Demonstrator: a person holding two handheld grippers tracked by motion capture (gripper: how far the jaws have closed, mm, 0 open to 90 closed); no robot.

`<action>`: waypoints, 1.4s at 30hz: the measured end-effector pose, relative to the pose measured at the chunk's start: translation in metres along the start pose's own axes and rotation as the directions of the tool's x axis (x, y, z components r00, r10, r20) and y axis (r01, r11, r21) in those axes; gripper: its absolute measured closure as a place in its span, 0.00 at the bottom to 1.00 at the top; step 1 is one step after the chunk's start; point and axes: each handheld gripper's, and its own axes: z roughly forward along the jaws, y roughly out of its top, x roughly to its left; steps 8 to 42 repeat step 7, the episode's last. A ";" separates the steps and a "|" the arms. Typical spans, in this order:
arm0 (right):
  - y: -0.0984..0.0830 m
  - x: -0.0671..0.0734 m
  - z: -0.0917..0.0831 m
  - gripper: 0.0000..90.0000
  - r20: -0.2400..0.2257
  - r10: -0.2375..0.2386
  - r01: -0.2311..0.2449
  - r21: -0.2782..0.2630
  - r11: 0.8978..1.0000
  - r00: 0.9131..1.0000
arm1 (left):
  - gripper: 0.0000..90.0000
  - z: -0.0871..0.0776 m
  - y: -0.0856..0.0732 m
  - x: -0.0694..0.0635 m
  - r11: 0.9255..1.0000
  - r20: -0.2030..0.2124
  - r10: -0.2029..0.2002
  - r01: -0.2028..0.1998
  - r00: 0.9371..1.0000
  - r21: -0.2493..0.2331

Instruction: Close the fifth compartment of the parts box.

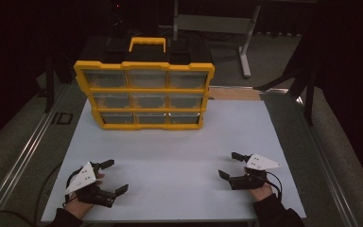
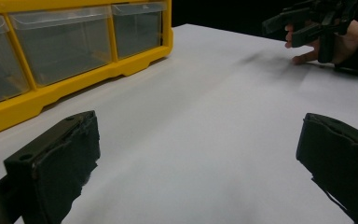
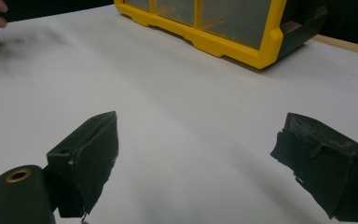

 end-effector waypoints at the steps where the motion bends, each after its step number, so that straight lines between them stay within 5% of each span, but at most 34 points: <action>1: 0.000 0.000 0.000 0.13 0.002 -0.001 0.001 0.000 1.000 1.000 | 0.00 0.000 0.000 0.000 1.000 0.000 0.001 -0.001 1.000 0.001; 42: 0.000 0.000 0.000 0.13 0.000 0.001 -0.001 0.000 1.000 1.000 | 0.00 0.001 0.000 0.000 1.000 -0.001 0.000 0.000 1.000 0.000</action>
